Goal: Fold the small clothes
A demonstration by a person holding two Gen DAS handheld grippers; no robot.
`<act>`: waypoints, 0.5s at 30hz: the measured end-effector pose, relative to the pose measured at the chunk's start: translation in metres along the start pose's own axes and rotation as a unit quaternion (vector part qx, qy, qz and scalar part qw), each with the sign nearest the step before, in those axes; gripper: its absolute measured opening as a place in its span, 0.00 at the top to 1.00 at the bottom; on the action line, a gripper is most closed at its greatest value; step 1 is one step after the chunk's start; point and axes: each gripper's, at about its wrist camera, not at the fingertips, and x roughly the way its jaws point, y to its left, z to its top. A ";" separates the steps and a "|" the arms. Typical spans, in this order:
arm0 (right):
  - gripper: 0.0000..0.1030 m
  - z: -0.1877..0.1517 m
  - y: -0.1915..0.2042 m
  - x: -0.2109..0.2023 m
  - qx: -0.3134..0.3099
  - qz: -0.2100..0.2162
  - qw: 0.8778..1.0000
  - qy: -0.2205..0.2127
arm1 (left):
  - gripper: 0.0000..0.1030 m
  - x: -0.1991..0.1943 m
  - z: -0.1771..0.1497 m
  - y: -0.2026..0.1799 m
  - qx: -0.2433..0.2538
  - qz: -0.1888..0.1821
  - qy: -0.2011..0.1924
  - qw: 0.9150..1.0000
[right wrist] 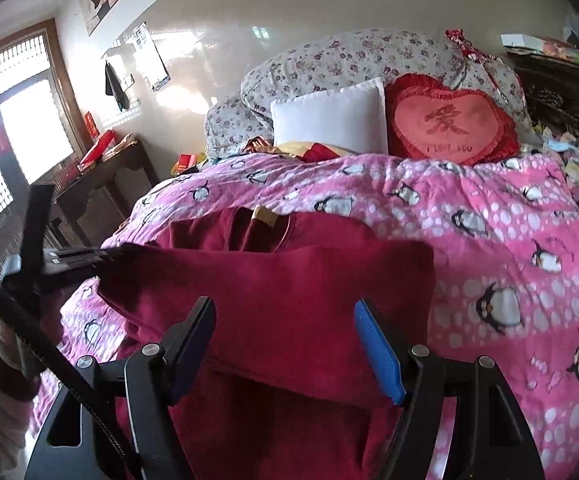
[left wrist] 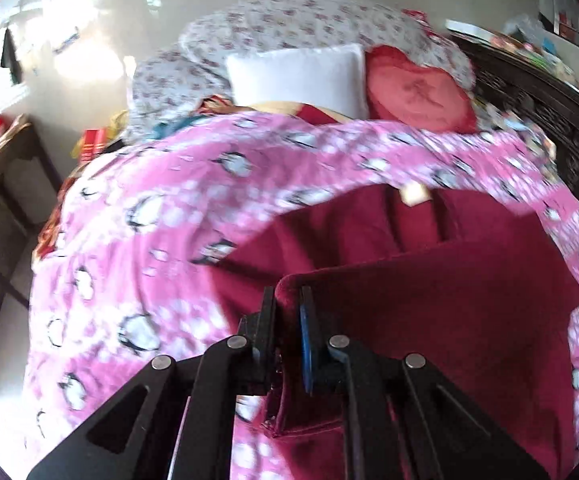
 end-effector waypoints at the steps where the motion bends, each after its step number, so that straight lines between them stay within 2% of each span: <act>1: 0.26 0.002 0.002 0.003 -0.002 -0.006 1.000 0.000 | 0.90 0.005 0.000 0.007 -0.008 0.002 0.006 1.000; 3: 0.26 0.005 0.005 0.013 -0.010 -0.028 1.000 0.005 | 0.90 0.025 -0.011 0.017 -0.028 -0.004 0.034 0.999; 5: 0.36 0.001 0.007 0.033 -0.030 -0.045 0.998 0.023 | 0.90 0.051 -0.026 0.021 -0.042 -0.001 0.068 0.997; 6: 0.39 -0.003 0.006 0.050 -0.038 -0.062 0.996 0.048 | 0.90 0.061 -0.032 0.020 -0.044 0.003 0.079 0.996; 8: 0.44 -0.011 -0.003 0.073 -0.032 -0.084 0.993 0.080 | 0.89 0.067 -0.037 0.015 -0.044 0.009 0.076 0.996; 11: 0.44 -0.013 -0.007 0.070 -0.038 -0.081 0.994 0.069 | 0.87 0.054 -0.035 0.012 -0.040 0.018 0.063 0.997; 13: 0.44 -0.010 -0.006 0.053 -0.033 -0.085 0.994 0.064 | 0.76 0.037 -0.032 0.012 -0.037 0.033 0.042 0.998; 15: 0.44 -0.011 -0.002 0.035 -0.046 -0.094 0.993 0.051 | 0.55 0.024 -0.032 0.015 -0.042 0.037 0.023 0.998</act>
